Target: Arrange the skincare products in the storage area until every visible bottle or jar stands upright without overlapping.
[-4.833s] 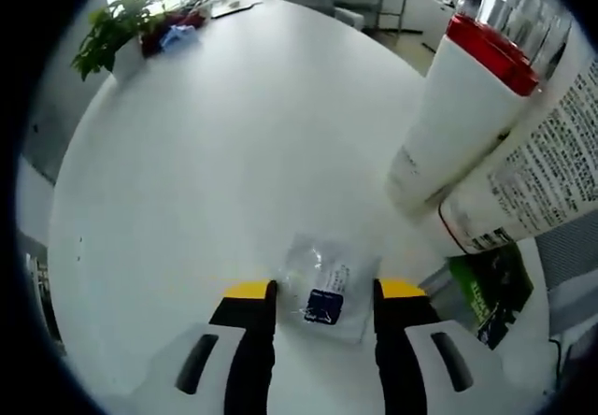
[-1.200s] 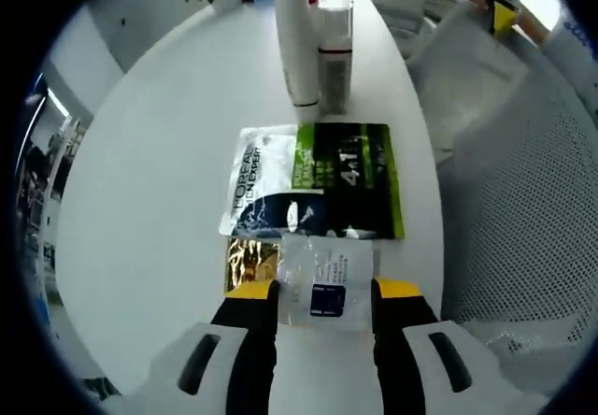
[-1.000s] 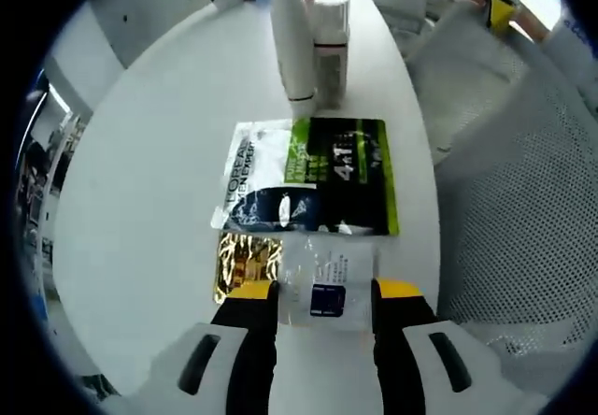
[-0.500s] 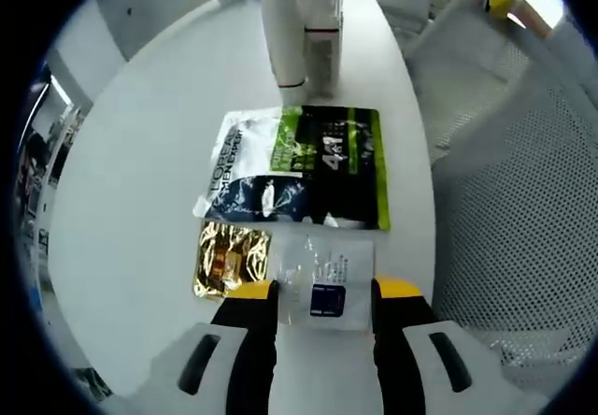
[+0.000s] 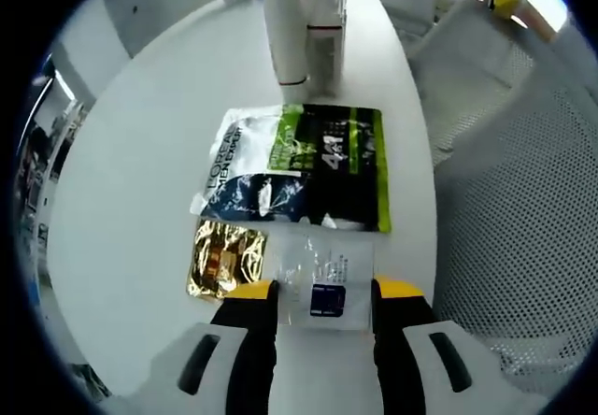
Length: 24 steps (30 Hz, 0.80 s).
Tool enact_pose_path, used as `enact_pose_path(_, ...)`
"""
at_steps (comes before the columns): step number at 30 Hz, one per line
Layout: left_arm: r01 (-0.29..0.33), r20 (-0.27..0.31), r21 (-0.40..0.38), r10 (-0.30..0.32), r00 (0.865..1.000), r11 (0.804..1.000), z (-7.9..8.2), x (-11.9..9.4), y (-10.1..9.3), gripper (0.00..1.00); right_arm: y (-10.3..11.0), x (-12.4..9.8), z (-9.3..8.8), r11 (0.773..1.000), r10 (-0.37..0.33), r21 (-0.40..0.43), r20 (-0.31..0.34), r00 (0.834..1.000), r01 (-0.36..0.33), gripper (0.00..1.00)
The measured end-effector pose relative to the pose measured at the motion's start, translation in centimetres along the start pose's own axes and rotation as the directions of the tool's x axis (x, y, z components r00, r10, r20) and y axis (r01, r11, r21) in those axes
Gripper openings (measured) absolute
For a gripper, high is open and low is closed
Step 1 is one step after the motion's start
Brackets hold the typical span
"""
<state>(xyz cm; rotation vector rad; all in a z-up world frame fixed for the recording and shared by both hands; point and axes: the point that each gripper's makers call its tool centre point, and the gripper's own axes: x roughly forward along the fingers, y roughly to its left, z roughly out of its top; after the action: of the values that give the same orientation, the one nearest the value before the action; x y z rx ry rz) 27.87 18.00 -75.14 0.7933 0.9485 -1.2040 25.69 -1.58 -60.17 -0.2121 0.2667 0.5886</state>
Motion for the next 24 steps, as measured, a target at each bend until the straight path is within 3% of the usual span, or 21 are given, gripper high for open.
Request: enact_pose_path(24,-0.012,0.000,0.008,0.012,1.000,1.000,0.26,0.04,0.07,0.39,0.28,0.12,-0.08,1.000,0.008,-0.002,-0.014,1.000,-0.008,0.99)
